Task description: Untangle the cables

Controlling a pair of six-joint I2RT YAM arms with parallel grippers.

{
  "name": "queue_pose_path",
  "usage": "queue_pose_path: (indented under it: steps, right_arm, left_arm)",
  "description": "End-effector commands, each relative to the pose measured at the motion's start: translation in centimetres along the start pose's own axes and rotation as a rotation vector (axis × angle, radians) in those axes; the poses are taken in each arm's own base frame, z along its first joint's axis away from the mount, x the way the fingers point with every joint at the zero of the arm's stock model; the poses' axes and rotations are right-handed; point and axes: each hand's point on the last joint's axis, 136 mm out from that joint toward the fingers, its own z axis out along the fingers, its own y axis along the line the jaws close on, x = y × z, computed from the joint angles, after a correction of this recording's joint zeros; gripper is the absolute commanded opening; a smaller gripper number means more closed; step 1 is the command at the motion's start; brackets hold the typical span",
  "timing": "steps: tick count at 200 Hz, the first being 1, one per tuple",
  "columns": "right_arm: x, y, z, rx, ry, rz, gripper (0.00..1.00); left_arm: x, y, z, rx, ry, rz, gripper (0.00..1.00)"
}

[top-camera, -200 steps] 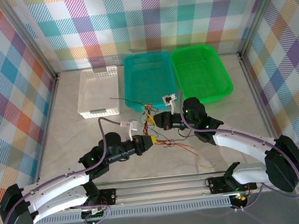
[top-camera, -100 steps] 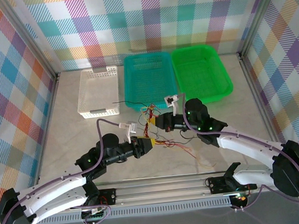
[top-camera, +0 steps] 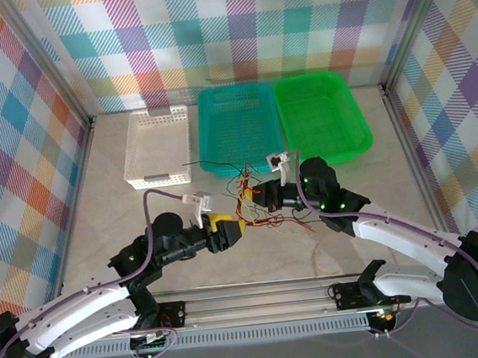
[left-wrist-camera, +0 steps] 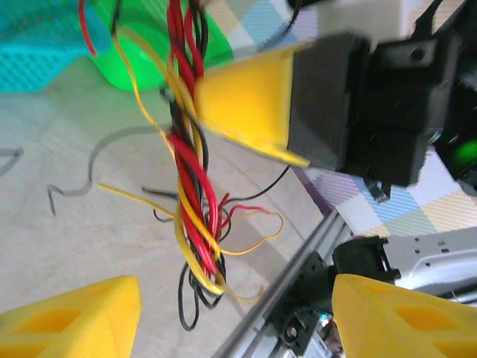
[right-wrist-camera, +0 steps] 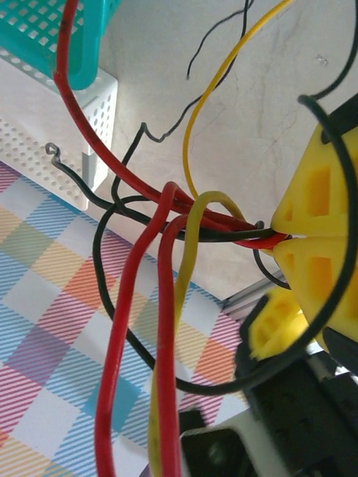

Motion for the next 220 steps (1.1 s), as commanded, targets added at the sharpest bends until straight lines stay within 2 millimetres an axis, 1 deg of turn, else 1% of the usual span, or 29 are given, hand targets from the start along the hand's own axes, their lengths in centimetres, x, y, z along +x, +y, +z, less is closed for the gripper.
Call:
queue_pose_path:
  steps: [1, 20, 49, 63, 84, 110, 133, 152, 166, 177, 195, 220]
  right_arm:
    - [-0.9, 2.5, -0.7, -0.079, 0.005, -0.073, 0.0]
    - [-0.6, 2.7, -0.7, -0.092, 0.019, -0.073, 0.0]
    - [-0.5, 3.0, -0.8, -0.104, 0.022, -0.075, 0.0]
    - [-0.6, 3.2, -1.0, -0.111, 0.02, -0.08, 0.0]
    - [-0.6, 3.5, -1.3, -0.12, 0.018, -0.084, 0.0]
    - [-0.6, 3.7, -1.2, -0.127, 0.022, -0.084, 0.0]
    - [-0.4, 3.6, -1.0, -0.132, 0.029, -0.078, 0.0]
    - [-0.3, 3.6, -0.8, -0.139, 0.038, -0.07, 0.0]
    - [-0.2, 3.5, -0.6, -0.142, 0.044, -0.064, 0.0]
    - [0.0, 3.5, -0.5, -0.145, 0.05, -0.059, 0.0]
    - [0.0, 3.5, -0.5, -0.141, 0.054, -0.058, 0.0]
    - [0.0, 2.7, -0.9, -0.072, 0.057, -0.062, 0.0]
  left_arm:
    - [-2.1, -0.2, -1.5, -0.057, -0.066, 0.076, 0.68]
    - [-2.3, -0.3, -1.1, -0.063, -0.051, 0.078, 0.65]
    - [-1.4, -0.8, 0.5, -0.025, -0.003, 0.056, 0.58]
    - [-1.0, -0.8, 1.0, -0.02, 0.02, 0.052, 0.56]
    - [-0.3, -0.5, 1.4, -0.023, 0.047, 0.05, 0.54]
    - [-0.1, -0.3, 1.6, -0.023, 0.046, 0.038, 0.52]
    - [0.2, -0.3, 2.1, -0.01, 0.051, 0.02, 0.4]
    - [0.5, -0.4, 2.7, 0.005, 0.066, 0.004, 0.25]
    - [0.8, -0.5, 3.0, 0.014, 0.076, -0.005, 0.13]
    - [1.0, -0.5, 3.2, 0.02, 0.082, -0.008, 0.0]
    - [1.2, -0.3, 3.3, 0.019, 0.084, -0.013, 0.0]
    - [1.1, 0.2, 2.8, 0.001, 0.054, -0.022, 0.0]
